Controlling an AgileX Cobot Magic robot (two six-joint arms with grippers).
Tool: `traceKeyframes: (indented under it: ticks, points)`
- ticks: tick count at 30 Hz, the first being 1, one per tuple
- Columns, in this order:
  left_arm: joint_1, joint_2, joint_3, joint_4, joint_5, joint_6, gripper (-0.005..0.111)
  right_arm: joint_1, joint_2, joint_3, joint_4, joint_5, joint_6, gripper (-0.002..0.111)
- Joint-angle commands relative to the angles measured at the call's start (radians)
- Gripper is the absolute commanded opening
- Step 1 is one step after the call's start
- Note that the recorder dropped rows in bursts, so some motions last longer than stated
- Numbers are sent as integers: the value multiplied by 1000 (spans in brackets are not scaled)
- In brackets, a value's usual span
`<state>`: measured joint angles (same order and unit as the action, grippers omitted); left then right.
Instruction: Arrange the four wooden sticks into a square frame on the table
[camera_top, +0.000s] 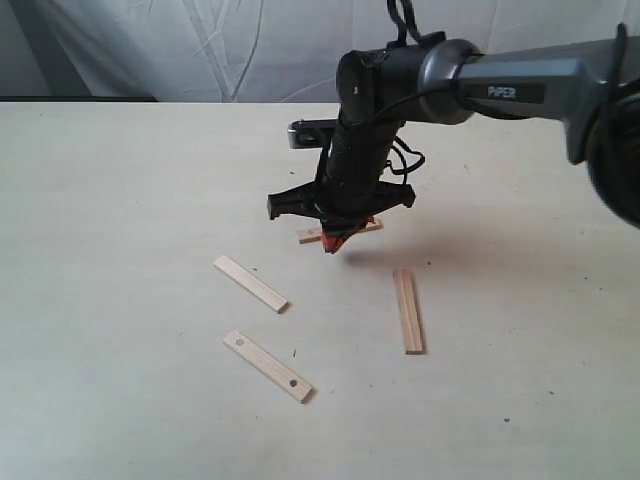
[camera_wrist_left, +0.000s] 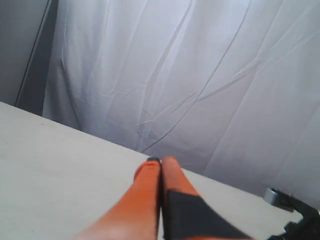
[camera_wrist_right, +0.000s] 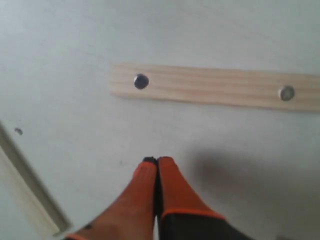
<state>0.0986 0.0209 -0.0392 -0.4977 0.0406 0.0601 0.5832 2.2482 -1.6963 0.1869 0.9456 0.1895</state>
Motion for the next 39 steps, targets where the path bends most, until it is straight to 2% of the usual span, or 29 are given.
traceKeyframes:
  ticks: [1, 6, 12, 24, 39]
  points:
    - [2, 98, -51, 57, 110, 6, 0, -1, 97, -149, 2, 63, -11, 0]
    - [2, 213, -62, 65, 110, 6, 0, -1, 148, -226, 5, 79, -6, 0]
    - [2, 294, -62, 65, 107, 6, 0, -1, 169, -235, 7, 110, -5, 0]
    - [2, 298, -62, 70, 101, 6, 0, -1, 169, -235, -13, 12, 15, 0]
    - [2, 298, -62, 80, 99, 6, 0, -1, 147, -258, -45, -25, 80, 0]
